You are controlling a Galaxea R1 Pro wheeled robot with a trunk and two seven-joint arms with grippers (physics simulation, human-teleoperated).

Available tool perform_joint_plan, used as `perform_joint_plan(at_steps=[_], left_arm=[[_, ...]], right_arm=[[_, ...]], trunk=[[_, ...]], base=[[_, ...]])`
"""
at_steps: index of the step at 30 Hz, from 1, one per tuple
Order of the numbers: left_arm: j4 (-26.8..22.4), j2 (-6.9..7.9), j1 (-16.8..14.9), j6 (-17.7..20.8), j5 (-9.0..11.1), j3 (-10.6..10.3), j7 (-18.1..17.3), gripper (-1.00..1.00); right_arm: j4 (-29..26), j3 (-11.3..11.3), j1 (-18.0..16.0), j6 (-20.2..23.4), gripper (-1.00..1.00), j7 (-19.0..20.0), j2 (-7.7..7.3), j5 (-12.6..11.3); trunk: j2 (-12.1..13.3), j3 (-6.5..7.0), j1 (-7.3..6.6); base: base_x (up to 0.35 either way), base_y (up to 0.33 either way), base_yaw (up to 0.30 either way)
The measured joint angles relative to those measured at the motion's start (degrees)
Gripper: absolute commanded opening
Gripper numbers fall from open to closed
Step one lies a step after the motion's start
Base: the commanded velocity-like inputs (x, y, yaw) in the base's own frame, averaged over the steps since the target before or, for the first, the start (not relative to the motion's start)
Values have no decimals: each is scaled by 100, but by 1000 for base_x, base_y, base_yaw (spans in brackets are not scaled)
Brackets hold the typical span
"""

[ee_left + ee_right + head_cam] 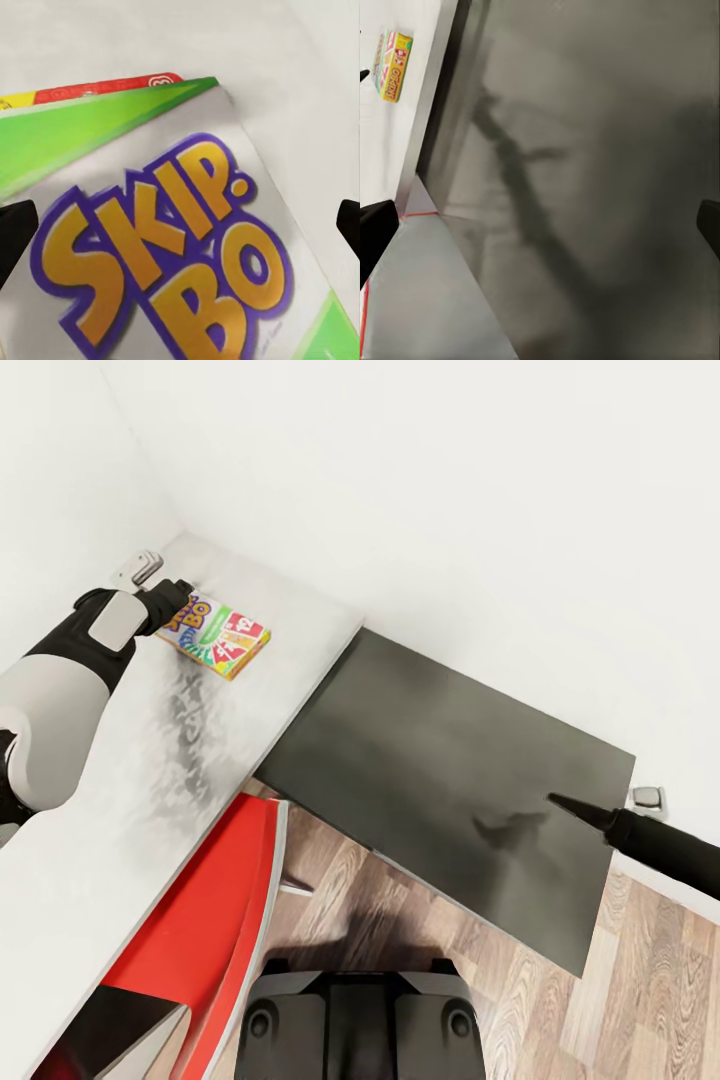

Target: Put all the toys in the child's room - the three board games (two on the bed and one on the table), the two jigsaw puzzles on the table, and the tennis ball on the table - inside the toy box on the table in the child's room.

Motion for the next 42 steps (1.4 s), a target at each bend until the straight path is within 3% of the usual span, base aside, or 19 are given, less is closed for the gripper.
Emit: perform_joint_plan(at_steps=[4, 14, 22, 37, 42], left_arm=[[0, -30, 17, -2, -3, 0, 0, 100], [5, -49, 37, -3, -5, 0, 0, 100], [-17, -51, 81, -5, -45, -19, -14, 100], [-292, -45, 256, -10, -21, -4, -22, 100], [-377, -45, 318, -6, -98, 0, -10, 100]], right_arm=[[-2, -350, 3, -1, 100, 573, -42, -4], [-4, -717, 174, -6, 100, 1304, -214, 5], [-4, -875, 240, -7, 100, 1431, -267, 6], [-4, -944, 263, -8, 100, 1477, -300, 6], [-4, -951, 264, -8, 100, 1479, -304, 5]], trunk=[[0, -3, 0], [0, -6, 0], [-3, -5, -2], [-2, -6, -2], [-3, -6, -2]], base=[[0, 0, 0], [0, 0, 0], [0, 0, 0], [0, 0, -2], [0, 0, -108]])
